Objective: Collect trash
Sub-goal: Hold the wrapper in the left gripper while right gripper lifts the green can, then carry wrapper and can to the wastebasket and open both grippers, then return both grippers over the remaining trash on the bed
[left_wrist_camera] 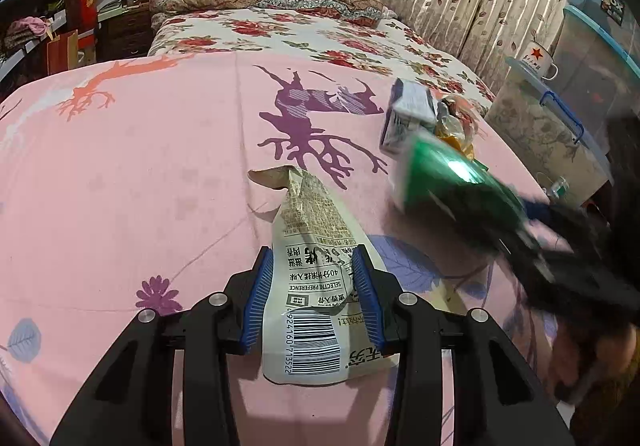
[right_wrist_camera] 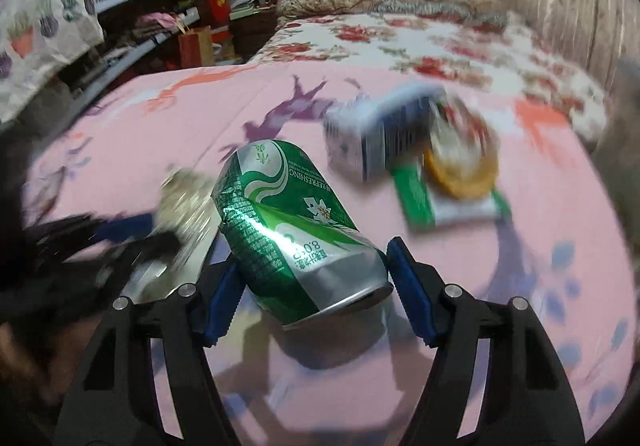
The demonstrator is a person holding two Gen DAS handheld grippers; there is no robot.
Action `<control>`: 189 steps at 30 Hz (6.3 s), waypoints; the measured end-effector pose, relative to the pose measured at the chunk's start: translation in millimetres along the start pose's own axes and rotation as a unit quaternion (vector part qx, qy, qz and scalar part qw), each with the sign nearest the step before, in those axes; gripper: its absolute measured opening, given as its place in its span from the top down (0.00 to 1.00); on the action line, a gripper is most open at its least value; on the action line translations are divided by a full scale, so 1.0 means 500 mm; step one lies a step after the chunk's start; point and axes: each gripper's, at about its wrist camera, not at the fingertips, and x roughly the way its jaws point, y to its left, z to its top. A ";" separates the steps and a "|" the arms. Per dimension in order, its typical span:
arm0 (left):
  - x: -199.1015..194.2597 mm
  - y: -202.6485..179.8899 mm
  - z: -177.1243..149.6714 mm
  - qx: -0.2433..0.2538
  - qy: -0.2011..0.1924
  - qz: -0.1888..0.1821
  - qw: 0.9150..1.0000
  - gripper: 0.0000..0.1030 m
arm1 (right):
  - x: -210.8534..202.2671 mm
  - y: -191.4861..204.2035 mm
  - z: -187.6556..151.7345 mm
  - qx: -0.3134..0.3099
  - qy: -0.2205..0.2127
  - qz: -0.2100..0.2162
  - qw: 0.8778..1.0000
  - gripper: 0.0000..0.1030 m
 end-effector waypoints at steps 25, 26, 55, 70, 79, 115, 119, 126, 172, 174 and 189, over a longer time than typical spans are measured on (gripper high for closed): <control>0.018 -0.027 0.009 0.026 0.010 0.006 1.000 0.63 | -0.048 -0.093 -0.103 0.174 0.015 0.102 0.979 0.20; 0.017 -0.023 0.009 0.023 0.010 0.001 1.000 0.63 | -0.047 -0.099 -0.101 0.179 0.014 0.104 0.978 0.20; -0.024 -0.033 0.002 0.014 0.018 -0.094 0.995 0.63 | -0.005 -0.140 -0.141 0.425 0.003 0.256 0.868 0.28; -0.034 -0.043 0.024 0.016 0.026 -0.116 0.993 0.63 | -0.019 -0.189 -0.145 0.443 -0.045 0.248 0.861 0.69; 0.025 -0.295 0.067 0.116 0.067 -0.165 0.977 0.63 | -0.139 -0.387 -0.228 0.475 -0.124 0.197 0.849 0.83; 0.290 -0.780 0.192 0.189 0.118 -0.272 0.936 0.40 | -0.323 -0.719 -0.316 0.509 -0.226 -0.018 0.831 0.28; 0.247 -0.712 0.163 0.190 0.104 -0.240 0.946 0.40 | -0.307 -0.656 -0.325 0.508 -0.221 -0.019 0.832 0.28; 0.158 -0.573 0.098 0.192 0.077 -0.188 0.960 0.39 | -0.302 -0.526 -0.330 0.493 -0.205 -0.033 0.845 0.28; -0.086 -0.224 -0.007 0.139 -0.062 -0.083 0.985 0.33 | -0.333 -0.197 -0.268 0.407 -0.171 -0.136 0.887 0.09; -0.078 -0.218 -0.006 0.138 -0.066 -0.071 0.986 0.27 | -0.322 -0.202 -0.266 0.411 -0.166 -0.139 0.886 0.07; 0.008 -0.169 0.043 0.110 -0.059 -0.024 0.992 0.20 | -0.230 -0.265 -0.194 0.399 -0.130 -0.120 0.900 0.07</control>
